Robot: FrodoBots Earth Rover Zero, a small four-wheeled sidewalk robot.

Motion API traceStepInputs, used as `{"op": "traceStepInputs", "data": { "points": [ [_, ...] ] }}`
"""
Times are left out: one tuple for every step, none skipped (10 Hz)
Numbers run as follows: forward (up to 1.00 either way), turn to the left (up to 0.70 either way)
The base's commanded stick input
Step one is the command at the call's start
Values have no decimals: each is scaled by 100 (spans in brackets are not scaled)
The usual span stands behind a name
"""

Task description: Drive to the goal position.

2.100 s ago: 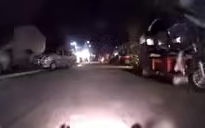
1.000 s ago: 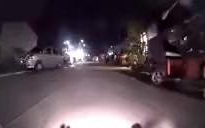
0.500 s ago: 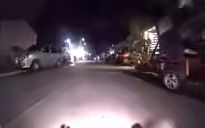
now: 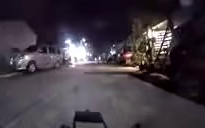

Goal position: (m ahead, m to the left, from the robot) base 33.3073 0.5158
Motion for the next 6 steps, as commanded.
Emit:
{"op": "traceStepInputs", "data": {
  "points": [
    [100,0],
    [100,-29],
    [100,-40],
    [100,-40],
    [100,-27],
    [100,0]
  ]
}}
